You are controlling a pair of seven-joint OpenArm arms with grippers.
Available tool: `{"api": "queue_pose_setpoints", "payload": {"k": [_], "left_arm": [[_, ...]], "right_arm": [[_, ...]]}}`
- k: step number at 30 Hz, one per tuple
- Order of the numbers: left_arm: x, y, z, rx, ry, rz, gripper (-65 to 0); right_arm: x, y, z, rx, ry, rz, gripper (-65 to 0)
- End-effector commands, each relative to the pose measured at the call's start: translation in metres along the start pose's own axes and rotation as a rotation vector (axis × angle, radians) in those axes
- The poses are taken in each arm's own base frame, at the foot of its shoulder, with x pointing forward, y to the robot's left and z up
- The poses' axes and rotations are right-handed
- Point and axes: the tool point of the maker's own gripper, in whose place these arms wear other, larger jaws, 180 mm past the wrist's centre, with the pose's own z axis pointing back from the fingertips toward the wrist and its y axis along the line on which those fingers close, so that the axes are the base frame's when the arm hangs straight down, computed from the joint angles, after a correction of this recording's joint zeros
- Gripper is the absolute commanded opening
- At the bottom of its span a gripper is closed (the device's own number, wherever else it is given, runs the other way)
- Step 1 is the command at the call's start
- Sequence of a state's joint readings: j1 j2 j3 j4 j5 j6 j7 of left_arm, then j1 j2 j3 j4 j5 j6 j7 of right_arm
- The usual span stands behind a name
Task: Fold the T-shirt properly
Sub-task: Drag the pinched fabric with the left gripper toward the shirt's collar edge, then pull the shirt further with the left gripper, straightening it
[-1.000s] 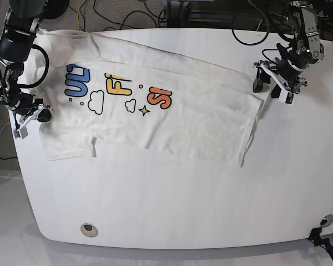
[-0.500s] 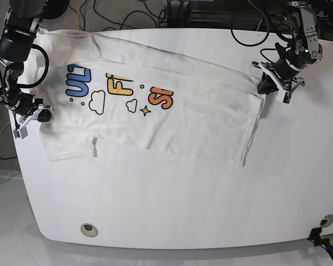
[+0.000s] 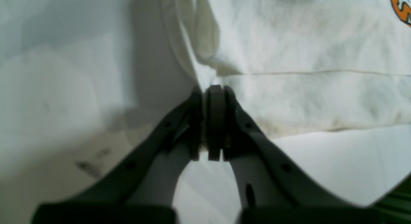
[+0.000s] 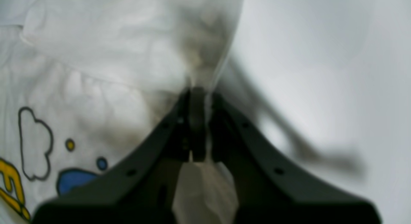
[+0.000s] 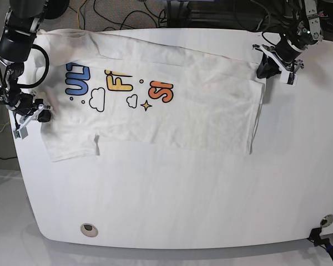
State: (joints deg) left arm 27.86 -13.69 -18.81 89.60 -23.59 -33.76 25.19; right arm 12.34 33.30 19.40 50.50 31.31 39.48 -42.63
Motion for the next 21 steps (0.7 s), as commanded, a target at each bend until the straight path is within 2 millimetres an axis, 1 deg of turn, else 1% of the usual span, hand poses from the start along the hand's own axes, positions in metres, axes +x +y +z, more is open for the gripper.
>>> {"api": "queue_pose_setpoints", "payload": {"k": [1,5,6,8,10,12,14,18,21], "left_arm": [[-0.053,0.003,0.013,0.027,0.199,-0.022,-65.0],[-0.077,0.001,0.028,0.033,0.252,-0.002,-65.0],[-0.078,0.005,0.033,0.048,0.252,0.001,-65.0],[-0.083,0.008,0.041,0.076,0.248,0.035,-65.0],[-0.079,0.016,0.045,0.104,0.233,0.042,-65.0],[-0.084,0.017,0.049,0.108,0.245,0.041,-65.0],[-0.084,0.018,0.050,0.110,0.246,0.040,-65.0],[-0.085,0.018,0.051,0.113,0.251,0.038,-65.0],[-0.088,0.024,0.058,0.118,0.272,0.020,-65.0]], "right_arm": [[0.019,0.003,0.003,0.011,-0.049,0.014,-65.0],[0.017,0.007,0.000,0.020,-0.048,0.010,-65.0],[0.015,0.013,-0.005,0.034,-0.048,0.004,-65.0],[0.016,0.016,-0.007,0.041,-0.050,0.002,-65.0],[0.015,0.019,-0.009,0.047,-0.050,0.001,-65.0],[0.011,0.031,-0.017,0.071,-0.034,0.011,-65.0],[0.020,0.040,-0.020,0.086,-0.040,0.042,-65.0],[0.020,0.049,-0.025,0.103,-0.036,0.052,-65.0],[0.020,0.053,-0.027,0.111,-0.037,0.050,-65.0]]}}
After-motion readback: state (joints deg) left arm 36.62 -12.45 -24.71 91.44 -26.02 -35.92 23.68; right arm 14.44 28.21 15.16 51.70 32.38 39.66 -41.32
